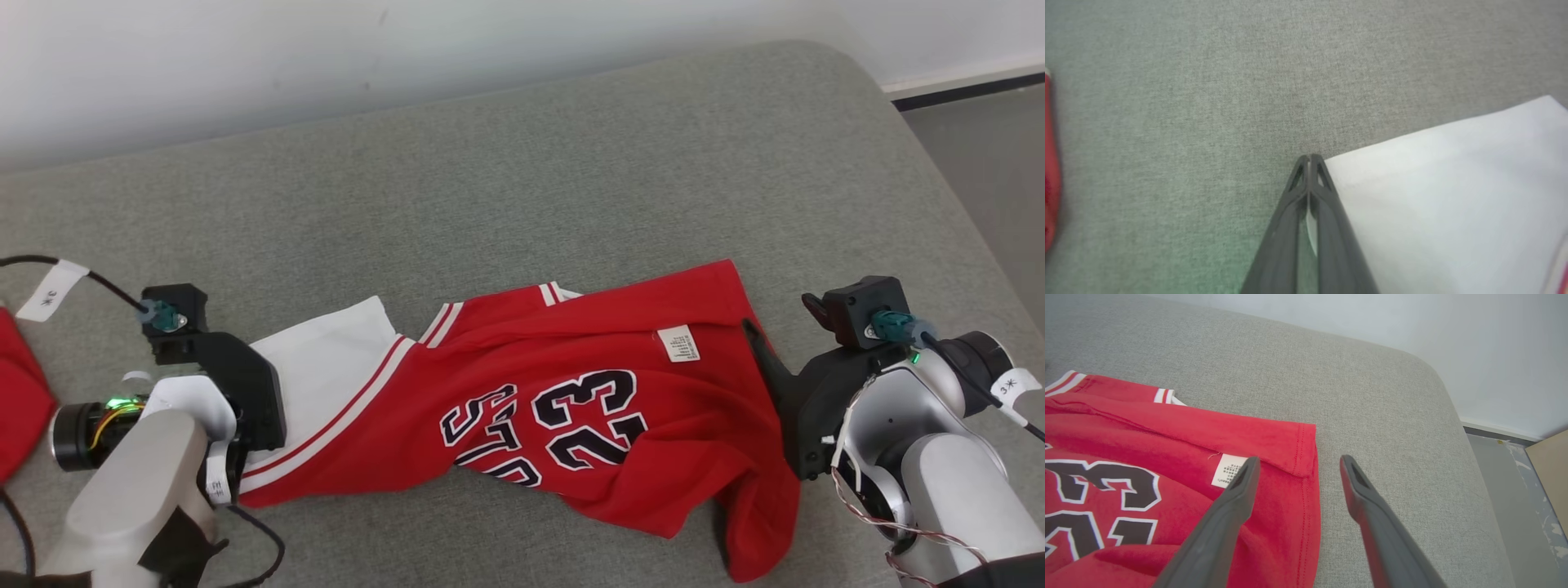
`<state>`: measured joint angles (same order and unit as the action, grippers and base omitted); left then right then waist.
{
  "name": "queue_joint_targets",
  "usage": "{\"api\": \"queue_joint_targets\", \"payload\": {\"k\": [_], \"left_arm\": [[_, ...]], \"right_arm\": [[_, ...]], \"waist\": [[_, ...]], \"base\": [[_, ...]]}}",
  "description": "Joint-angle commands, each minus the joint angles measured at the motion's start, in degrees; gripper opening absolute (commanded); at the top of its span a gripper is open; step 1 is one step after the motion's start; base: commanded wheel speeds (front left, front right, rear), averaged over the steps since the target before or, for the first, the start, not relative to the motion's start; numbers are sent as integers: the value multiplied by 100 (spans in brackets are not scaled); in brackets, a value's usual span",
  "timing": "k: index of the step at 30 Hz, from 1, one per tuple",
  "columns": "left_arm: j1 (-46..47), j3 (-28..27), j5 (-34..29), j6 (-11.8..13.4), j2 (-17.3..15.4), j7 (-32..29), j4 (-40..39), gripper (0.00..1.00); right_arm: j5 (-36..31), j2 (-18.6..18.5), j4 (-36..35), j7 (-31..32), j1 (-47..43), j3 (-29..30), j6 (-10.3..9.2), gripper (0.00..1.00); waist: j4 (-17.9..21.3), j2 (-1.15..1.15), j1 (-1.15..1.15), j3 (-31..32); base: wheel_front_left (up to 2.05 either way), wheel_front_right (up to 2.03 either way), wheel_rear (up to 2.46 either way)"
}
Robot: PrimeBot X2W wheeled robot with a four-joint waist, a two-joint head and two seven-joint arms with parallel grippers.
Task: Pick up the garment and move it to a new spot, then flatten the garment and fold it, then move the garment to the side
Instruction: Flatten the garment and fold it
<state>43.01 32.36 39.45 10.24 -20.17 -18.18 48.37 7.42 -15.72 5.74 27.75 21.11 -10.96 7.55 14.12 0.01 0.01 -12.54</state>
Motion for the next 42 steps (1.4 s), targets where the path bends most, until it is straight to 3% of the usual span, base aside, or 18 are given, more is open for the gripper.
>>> {"api": "queue_joint_targets", "payload": {"k": [1,10,20,26,35,37,38,42], "left_arm": [[-83,58,107,-104,127,-101,153,0],[-181,210,-3,-26,517,303,15,0],[-8,343,-79,68,826,507,-338,0],[49,352,-15,37,916,513,-358,0],[111,375,6,20,894,559,-328,0],[124,376,-11,31,871,592,-348,0],[124,370,-8,34,864,625,-362,0],[28,329,22,45,831,772,-439,0]], "right_arm": [[46,-44,-8,34,-33,26,-13,100],[-28,-357,45,203,-132,-23,-13,100],[-440,-1005,768,-169,426,-804,-13,100],[-493,-1109,1363,-336,732,-1099,-13,100],[-504,-898,2355,-827,1093,-1074,-13,98],[-596,-839,2459,-949,1117,-956,-13,27],[-645,-801,2511,-1001,1118,-889,-13,0],[-794,-625,2638,-1187,1022,-525,-13,0]], "waist": [[-76,-1,-1,-39],[-400,-1,-1,-33],[-762,-1,-1,-282],[-865,-1,-1,-409],[-950,-1,-1,-577],[-967,-1,-1,-588],[-973,-1,-1,-585],[-957,-1,-1,-450]], "base": [[0,0,0],[0,0,0],[0,0,0],[0,0,0],[0,0,0],[0,0,0],[0,0,0],[0,0,0]]}}
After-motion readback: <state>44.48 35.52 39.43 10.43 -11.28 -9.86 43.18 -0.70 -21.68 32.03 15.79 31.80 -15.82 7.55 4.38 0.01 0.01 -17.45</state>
